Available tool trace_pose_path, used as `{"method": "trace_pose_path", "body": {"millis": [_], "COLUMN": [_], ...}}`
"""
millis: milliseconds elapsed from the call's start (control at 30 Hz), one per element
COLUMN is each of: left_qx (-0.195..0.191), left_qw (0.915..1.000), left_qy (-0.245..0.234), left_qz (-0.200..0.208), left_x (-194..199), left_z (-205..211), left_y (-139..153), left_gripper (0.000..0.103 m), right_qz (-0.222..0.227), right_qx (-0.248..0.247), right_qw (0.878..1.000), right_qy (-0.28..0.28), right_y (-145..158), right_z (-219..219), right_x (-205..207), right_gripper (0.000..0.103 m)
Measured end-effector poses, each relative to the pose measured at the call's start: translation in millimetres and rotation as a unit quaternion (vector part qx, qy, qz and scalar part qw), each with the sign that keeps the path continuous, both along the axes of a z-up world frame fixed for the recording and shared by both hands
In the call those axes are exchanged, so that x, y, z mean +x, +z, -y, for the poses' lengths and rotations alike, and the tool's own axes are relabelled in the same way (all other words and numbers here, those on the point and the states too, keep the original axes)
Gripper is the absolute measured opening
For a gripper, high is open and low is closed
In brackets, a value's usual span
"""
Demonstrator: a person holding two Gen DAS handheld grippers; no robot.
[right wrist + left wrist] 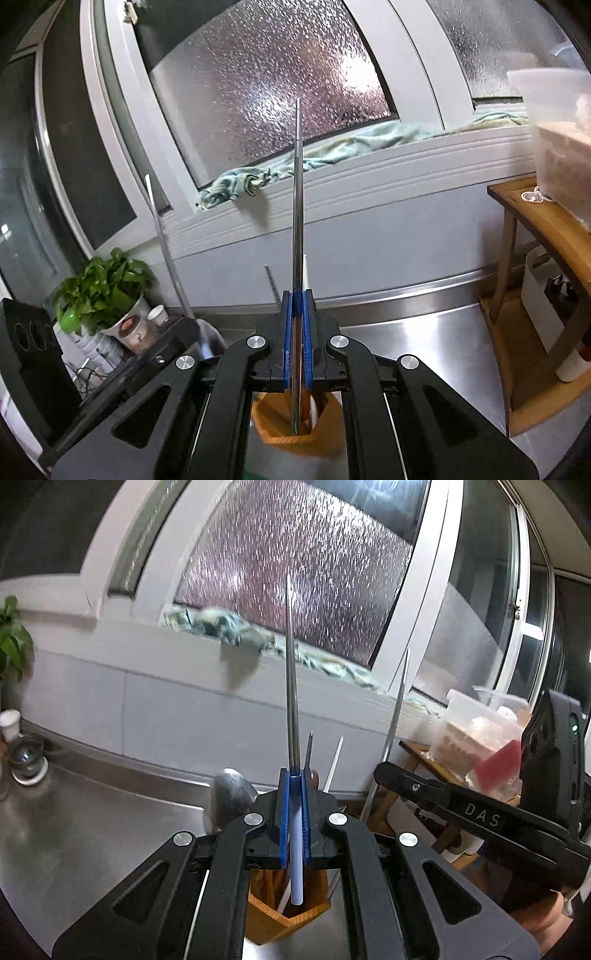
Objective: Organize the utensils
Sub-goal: 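Lower both chopsticks into the holder and open both tools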
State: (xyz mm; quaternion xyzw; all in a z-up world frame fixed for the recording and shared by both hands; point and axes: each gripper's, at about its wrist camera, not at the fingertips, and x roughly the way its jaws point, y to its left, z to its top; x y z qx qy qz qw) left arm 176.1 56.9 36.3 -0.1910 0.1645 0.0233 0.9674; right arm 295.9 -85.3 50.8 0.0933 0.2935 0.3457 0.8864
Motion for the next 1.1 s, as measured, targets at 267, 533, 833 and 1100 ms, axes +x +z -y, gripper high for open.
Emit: {"method": "trace_pose_path", "body": {"millis": [267, 533, 833, 1100], "left_qx": [0.012, 0.028, 0.014, 0.004], "left_qw": [0.9999, 0.9986, 0.9949, 0.9927], "left_qy": [-0.01, -0.037, -0.054, -0.058], "left_qz": [-0.007, -0.024, -0.084, -0.106], "left_x": [6, -7, -4, -13], "left_z": [8, 9, 8, 12], "left_y": [-35, -55, -73, -69], "left_gripper": [0.005, 0.005, 0.005, 0.024], "right_qz": [0.012, 0.002, -0.019, -0.057], "right_qx": [-0.022, -0.051, -0.081, -0.102], "right_qw": [1.0, 0.998, 0.995, 0.991], "right_qy": [0.012, 0.04, 0.052, 0.06], "right_y": [-22, -46, -67, -68], "right_z": [-6, -4, -7, 2], "right_x": [1, -15, -23, -30], "right_gripper": [0.005, 0.006, 0.006, 0.009]}}
